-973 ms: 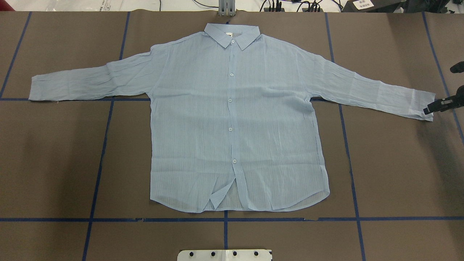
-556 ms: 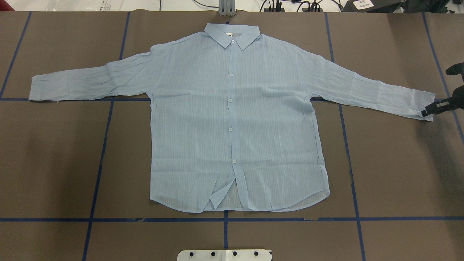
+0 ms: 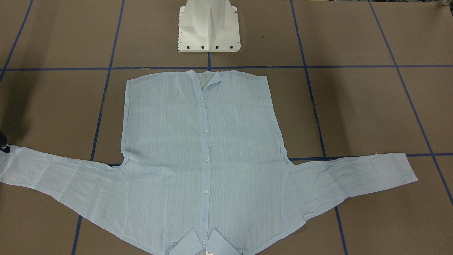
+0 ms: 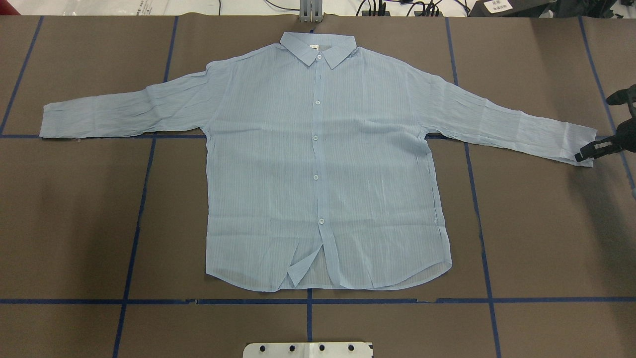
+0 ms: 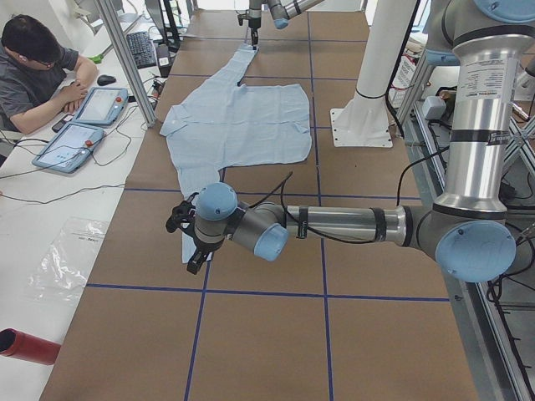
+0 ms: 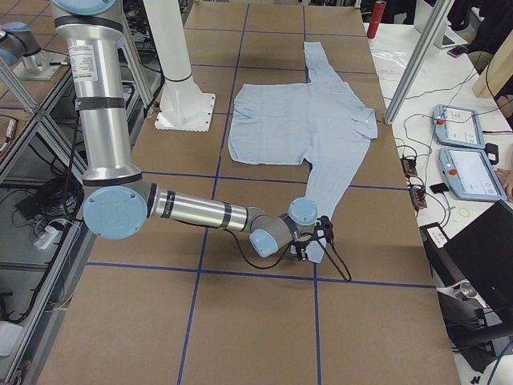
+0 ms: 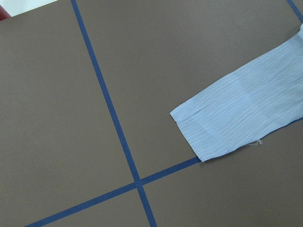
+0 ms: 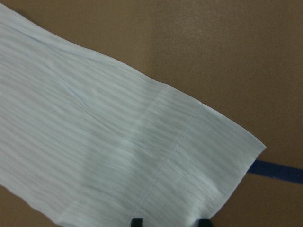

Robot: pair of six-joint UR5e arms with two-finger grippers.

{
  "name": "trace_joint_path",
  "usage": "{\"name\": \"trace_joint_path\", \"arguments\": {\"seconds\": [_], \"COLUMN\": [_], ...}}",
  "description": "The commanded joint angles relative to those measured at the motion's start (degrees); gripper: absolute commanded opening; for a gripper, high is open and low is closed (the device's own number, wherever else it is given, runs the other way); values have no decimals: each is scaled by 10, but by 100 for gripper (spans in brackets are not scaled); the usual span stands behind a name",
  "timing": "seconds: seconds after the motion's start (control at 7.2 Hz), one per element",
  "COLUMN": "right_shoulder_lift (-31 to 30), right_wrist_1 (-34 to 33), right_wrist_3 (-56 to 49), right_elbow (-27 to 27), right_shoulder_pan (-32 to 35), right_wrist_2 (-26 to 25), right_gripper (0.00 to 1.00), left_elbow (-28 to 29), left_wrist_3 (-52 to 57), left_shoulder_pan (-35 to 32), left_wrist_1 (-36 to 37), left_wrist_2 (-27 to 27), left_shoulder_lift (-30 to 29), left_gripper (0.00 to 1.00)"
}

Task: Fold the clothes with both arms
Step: 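Reach the right gripper to the sleeve cuff nearest it and grasp it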

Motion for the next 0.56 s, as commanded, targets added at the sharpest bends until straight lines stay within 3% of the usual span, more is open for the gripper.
{"name": "trace_joint_path", "arguments": {"seconds": [0.0,0.28,0.42], "right_shoulder_lift": [0,0,-1], "right_wrist_1": [0,0,1], "right_wrist_3": [-1,-3,-2], "right_elbow": [3,7,30], "right_shoulder_pan": [1,19,36], "right_wrist_2": [2,15,31], "right_gripper": [19,0,0], "left_elbow": [0,1,0], "left_wrist_3": [0,0,0], "left_shoulder_pan": [0,0,0], "left_wrist_1": [0,0,0], "left_wrist_2": [0,0,0], "left_shoulder_lift": [0,0,-1], "left_gripper": [100,100,100]}}
